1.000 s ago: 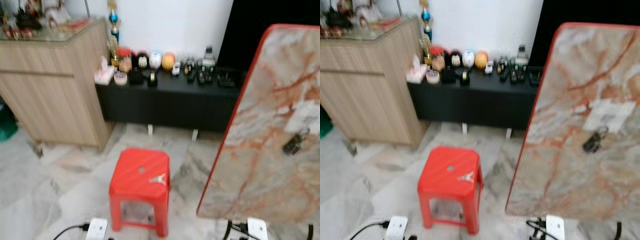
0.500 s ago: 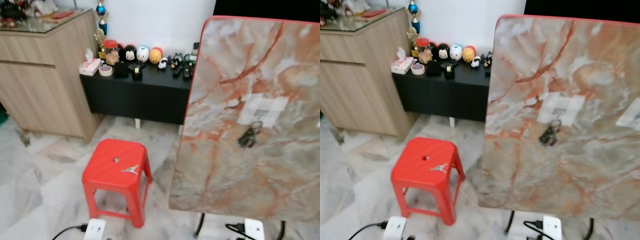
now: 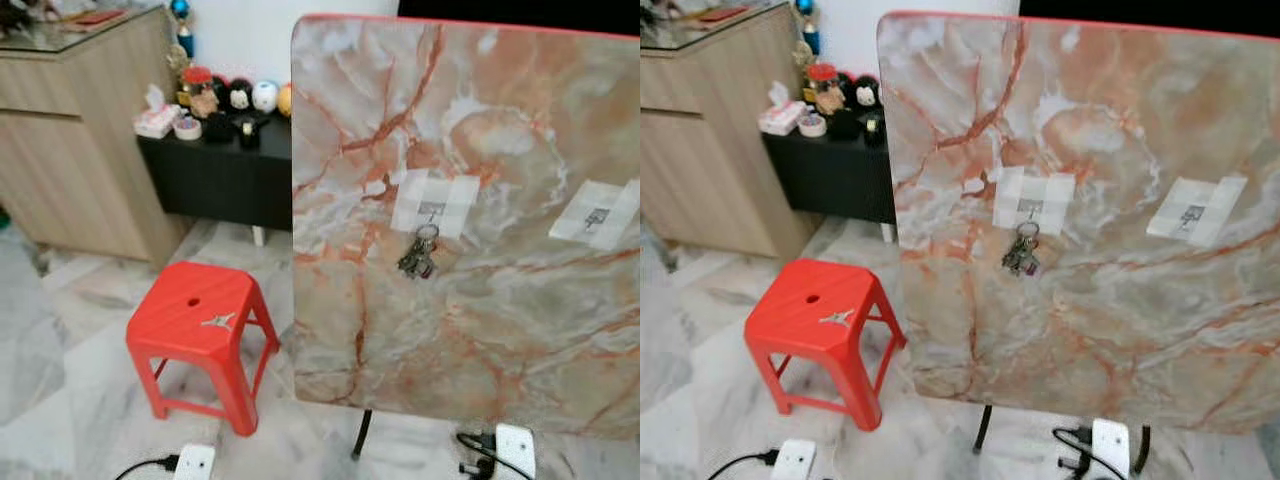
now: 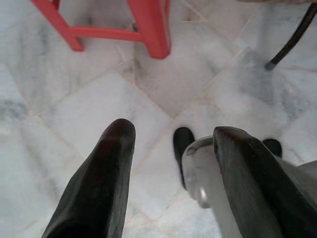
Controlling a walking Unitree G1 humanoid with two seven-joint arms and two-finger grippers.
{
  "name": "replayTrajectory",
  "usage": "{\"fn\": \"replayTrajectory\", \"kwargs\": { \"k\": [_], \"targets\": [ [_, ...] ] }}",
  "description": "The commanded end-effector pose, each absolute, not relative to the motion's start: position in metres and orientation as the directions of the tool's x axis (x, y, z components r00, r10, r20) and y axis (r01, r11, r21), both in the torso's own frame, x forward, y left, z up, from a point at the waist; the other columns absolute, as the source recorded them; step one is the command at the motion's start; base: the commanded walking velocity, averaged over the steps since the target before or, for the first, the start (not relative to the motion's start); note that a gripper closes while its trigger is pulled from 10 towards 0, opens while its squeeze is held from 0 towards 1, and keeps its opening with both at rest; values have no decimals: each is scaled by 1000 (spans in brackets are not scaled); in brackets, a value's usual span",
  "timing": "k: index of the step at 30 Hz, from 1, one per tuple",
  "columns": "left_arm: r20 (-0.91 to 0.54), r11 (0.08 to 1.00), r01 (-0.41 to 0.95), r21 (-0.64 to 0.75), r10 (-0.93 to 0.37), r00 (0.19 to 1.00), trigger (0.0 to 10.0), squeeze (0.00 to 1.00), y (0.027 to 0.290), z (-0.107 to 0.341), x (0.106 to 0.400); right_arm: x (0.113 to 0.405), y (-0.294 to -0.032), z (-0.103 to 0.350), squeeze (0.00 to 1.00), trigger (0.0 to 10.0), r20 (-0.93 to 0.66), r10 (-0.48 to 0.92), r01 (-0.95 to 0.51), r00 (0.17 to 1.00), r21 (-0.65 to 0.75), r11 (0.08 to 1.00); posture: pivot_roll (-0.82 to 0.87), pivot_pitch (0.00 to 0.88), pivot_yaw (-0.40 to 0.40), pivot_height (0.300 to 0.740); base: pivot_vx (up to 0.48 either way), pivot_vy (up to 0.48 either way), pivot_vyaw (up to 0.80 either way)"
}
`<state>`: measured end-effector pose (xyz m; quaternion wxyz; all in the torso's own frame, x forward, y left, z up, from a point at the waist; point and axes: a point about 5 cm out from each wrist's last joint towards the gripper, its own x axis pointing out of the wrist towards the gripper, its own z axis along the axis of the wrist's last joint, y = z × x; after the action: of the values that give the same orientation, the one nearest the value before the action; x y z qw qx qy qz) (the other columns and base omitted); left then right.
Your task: Hang keys on a hook
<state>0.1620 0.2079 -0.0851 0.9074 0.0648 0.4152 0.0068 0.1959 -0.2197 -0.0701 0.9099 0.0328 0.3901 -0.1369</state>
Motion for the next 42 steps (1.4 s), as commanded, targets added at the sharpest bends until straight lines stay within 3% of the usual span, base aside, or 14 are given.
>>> {"fn": "replayTrajectory", "kwargs": {
  "k": [1, 10, 20, 25, 33, 42],
  "targets": [
    [-752, 991, 43, 127, 68, 656, 10000, 0, 210, -85, 160, 218, -220, -55, 0, 10000, -631, -287, 319, 720, -67, 945, 50, 0, -41, 740, 0, 0, 0],
    [-753, 988, 69, 139, 61, 655, 10000, 0, 212, -86, 158, 250, -235, -21, 0, 10000, -416, -460, 430, 784, -170, 887, 42, 0, -36, 740, 0, 0, 0],
    [-743, 987, 68, 142, 61, 667, 10000, 0, 213, -84, 161, 246, -248, -3, 0, 10000, -228, -615, 584, 754, -195, 788, 40, 0, -46, 740, 0, 0, 0],
    [-752, 986, 80, 146, 58, 657, 10000, 0, 216, -84, 158, 246, -236, 12, 0, 10000, -117, -565, 538, 817, -199, 819, 28, 0, -52, 740, 0, 0, 0],
    [-761, 988, 55, 147, 78, 645, 10000, 0, 219, -86, 153, 229, -232, 20, 0, 10000, -57, -587, 557, 807, -254, 790, 36, 0, -62, 740, 0, 0, 0],
    [-762, 989, 49, 137, 73, 643, 10000, 0, 217, -87, 151, 248, -236, 57, 0, 10000, 107, -557, 554, 824, -359, 751, 30, 0, -63, 740, 0, 0, 0]
  ]
}}
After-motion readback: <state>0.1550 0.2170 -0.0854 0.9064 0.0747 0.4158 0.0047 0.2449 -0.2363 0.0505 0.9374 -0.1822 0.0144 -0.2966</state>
